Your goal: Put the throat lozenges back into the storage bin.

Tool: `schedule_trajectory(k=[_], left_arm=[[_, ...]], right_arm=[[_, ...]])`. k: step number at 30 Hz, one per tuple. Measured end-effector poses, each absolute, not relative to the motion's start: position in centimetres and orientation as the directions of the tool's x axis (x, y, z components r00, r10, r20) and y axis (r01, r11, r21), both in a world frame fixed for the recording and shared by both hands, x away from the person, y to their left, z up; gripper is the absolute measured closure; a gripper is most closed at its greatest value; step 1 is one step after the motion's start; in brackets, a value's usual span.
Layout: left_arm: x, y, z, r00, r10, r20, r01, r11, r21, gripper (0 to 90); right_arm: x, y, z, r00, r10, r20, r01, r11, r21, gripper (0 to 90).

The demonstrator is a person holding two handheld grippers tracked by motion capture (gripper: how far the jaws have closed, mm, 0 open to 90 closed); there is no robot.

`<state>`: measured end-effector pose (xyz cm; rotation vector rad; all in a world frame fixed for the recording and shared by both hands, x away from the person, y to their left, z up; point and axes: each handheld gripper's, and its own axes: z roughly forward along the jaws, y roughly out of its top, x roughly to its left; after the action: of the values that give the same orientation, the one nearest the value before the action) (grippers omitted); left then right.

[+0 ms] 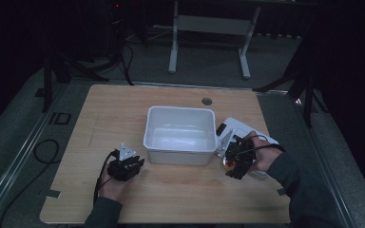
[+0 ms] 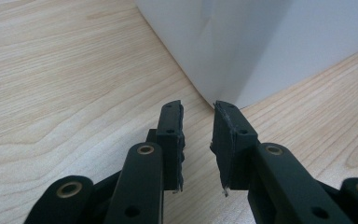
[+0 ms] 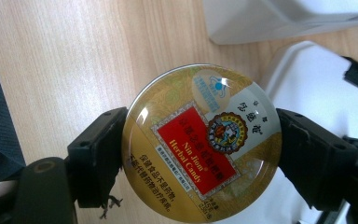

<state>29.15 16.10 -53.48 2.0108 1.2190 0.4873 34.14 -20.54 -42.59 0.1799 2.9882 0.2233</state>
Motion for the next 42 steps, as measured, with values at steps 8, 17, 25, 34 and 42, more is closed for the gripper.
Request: schedule_trajectory(k=[8, 17, 25, 34, 42], left_arm=[[29.1, 16.1, -53.5, 0.48, 0.876, -0.047, 0.602, -0.29, 0.744, 72.9], [29.2, 16.0, -53.5, 0.481, 0.875, -0.048, 0.603, -0.291, 0.743, 72.9], [29.2, 16.0, -53.5, 0.483, 0.874, -0.047, 0.603, -0.293, 0.742, 72.9], [29.2, 16.1, -53.5, 0.482, 0.875, -0.046, 0.603, -0.293, 0.742, 72.9], [29.2, 16.1, -53.5, 0.482, 0.875, -0.045, 0.602, -0.293, 0.743, 72.9]], right_arm=[[34.6, -20.7, -41.2, -0.981, 0.138, -0.139, 0.113, 0.978, 0.173, 20.3], [35.0, -20.5, -39.7, -0.981, 0.134, -0.143, 0.106, 0.977, 0.187, 20.3], [35.3, -20.0, -38.7, -0.98, 0.128, -0.151, 0.097, 0.975, 0.198, 20.3], [35.8, -19.4, -38.1, -0.98, 0.123, -0.156, 0.089, 0.973, 0.212, 20.3], [36.2, -18.6, -37.7, -0.98, 0.122, -0.161, 0.084, 0.971, 0.222, 20.3]])
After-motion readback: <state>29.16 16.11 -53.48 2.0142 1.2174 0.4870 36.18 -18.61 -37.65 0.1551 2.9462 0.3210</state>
